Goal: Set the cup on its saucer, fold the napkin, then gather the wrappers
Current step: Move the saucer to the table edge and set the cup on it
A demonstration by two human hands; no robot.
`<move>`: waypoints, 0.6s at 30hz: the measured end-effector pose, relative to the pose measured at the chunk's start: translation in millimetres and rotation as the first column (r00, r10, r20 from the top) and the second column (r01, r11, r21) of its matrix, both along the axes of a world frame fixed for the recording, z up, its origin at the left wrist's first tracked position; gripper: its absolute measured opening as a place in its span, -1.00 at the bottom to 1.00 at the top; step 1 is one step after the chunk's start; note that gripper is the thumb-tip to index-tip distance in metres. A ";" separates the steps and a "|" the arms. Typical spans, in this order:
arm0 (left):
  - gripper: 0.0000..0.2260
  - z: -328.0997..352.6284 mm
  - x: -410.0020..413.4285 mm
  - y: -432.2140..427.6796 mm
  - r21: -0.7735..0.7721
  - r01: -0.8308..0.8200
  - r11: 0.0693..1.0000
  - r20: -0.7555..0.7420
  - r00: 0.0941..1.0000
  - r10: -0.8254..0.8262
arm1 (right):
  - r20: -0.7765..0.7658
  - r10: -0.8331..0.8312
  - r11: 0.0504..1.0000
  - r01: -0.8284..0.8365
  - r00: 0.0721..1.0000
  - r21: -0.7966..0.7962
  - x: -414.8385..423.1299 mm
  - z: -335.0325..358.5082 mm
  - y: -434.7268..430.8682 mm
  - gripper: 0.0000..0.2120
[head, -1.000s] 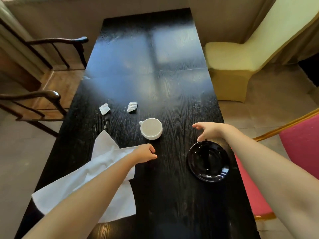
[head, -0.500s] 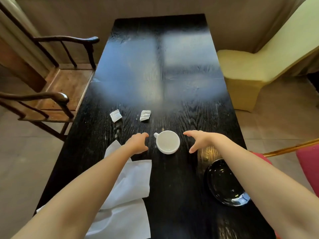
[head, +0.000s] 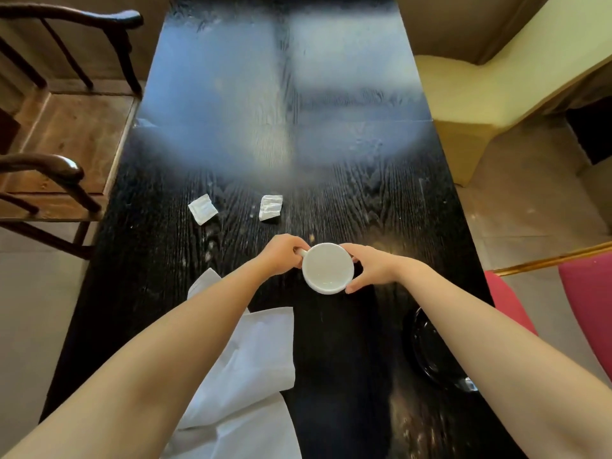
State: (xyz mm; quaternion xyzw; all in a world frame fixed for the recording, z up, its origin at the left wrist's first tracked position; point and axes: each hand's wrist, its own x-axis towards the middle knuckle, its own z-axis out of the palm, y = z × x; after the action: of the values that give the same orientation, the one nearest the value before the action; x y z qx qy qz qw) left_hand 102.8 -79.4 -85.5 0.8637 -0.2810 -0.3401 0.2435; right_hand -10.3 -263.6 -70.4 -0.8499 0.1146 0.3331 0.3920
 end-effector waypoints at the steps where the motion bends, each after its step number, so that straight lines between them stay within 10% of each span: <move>1: -0.79 -1.4 -0.1 0.3 -0.011 -0.032 0.999 -0.017 0.999 0.031 | -0.001 -0.009 1.000 0.009 1.000 0.013 -1.0 -0.2 0.4 -0.18; 18: -0.82 43.1 -71.4 -54.3 -0.233 -0.405 0.884 -0.423 0.861 0.283 | 0.105 -0.424 0.844 0.350 0.899 0.407 -105.9 58.7 -36.1 -0.23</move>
State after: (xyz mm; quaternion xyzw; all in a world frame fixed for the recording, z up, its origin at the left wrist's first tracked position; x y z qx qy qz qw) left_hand 31.5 -133.7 -42.5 0.7686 -0.1183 -0.4008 0.4843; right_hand -116.2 -299.7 -11.7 -0.7452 0.1800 0.1792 0.6166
